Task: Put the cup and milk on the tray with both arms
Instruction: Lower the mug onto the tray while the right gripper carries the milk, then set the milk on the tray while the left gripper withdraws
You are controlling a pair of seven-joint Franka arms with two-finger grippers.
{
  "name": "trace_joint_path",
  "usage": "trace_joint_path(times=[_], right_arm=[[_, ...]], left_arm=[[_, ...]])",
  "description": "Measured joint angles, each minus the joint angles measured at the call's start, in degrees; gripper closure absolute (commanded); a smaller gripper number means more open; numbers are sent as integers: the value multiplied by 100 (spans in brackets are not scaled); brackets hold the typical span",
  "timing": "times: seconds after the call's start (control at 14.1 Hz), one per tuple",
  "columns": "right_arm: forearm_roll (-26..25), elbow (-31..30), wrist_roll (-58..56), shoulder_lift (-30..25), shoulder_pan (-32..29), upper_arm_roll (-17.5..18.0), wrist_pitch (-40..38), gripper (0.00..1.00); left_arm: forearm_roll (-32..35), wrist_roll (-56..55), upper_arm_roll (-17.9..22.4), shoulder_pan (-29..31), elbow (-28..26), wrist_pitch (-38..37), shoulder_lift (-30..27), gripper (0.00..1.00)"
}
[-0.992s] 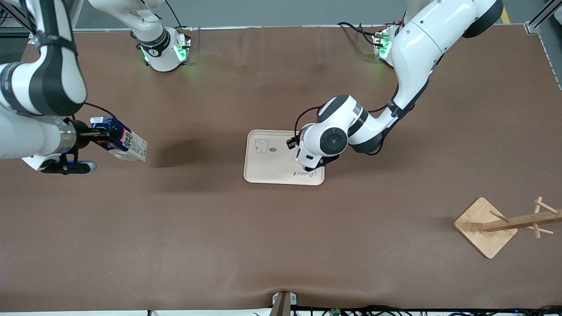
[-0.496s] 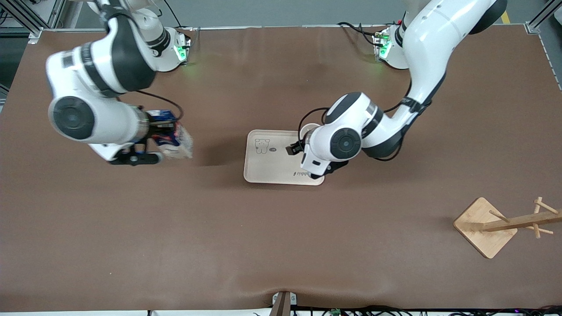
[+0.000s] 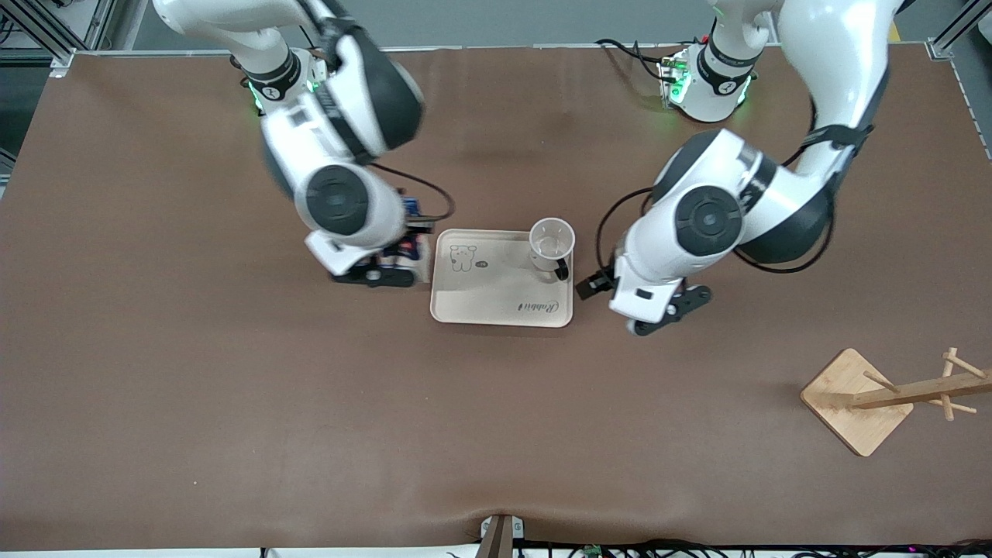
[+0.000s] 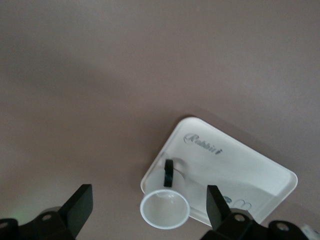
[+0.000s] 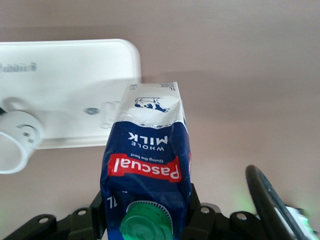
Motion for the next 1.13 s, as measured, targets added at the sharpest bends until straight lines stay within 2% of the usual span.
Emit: trace_joint_path(times=[0.28,0.57,0.71,0.78,0.85,0.92,0.99,1.13], right_arm=[[566,129,246,456,336,-6,652,94],[649,147,246,666,404,-7,684,91],[650,146,259,823,531,-6,742,83],[650,146,260,901,570,-10,886,71],[650,158,260,952,579,-19,956,53],[650,177,260,951,570,-38,954,31],[650,178,260,957,556,-55,963,0],[650,179,260,961,544,-71,1016,0]], left_arm=[[51,981,23,648,9,-147,-449,0],[338,1727,32,1062,10,-522,-850,0],[441,1967,35,1168,12,-577,-1023,0],[452,2015,34,1239,13,-592,-1124,0],[453,2061,35,1318,14,-618,-1236,0],[453,2127,34,1395,15,-675,-1351,0],[453,2245,34,1469,14,-768,-1452,0],[453,2561,34,1614,12,-930,-1578,0]])
